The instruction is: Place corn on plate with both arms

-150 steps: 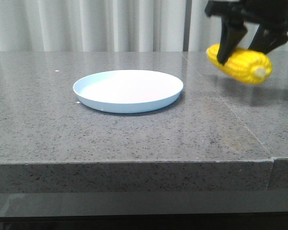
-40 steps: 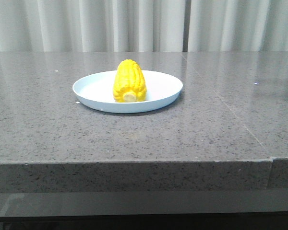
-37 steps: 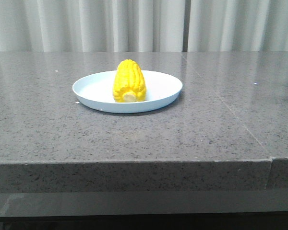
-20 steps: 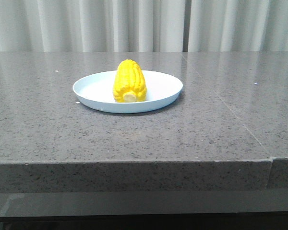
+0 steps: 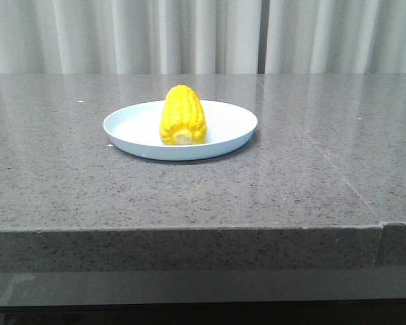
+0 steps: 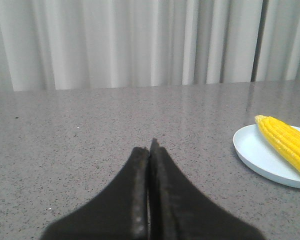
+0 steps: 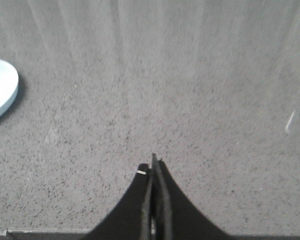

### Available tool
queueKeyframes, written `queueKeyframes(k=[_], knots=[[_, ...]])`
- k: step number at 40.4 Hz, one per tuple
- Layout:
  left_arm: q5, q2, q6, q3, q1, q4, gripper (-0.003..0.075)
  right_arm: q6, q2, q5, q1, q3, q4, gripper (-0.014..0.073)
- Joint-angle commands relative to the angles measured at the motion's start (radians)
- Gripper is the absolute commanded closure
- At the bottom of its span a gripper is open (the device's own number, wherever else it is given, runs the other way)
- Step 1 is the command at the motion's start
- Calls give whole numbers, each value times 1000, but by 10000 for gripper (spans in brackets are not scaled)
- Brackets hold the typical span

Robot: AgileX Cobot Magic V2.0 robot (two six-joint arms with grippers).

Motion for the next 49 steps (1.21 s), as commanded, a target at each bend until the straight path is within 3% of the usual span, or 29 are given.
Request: queueKeyframes(k=[1, 49], knots=[[-93, 13, -2, -25, 3, 2, 741, -7, -78, -114, -6, 17, -26, 715], [-93, 13, -2, -25, 3, 2, 741, -7, -133, -132, -6, 38, -26, 715]])
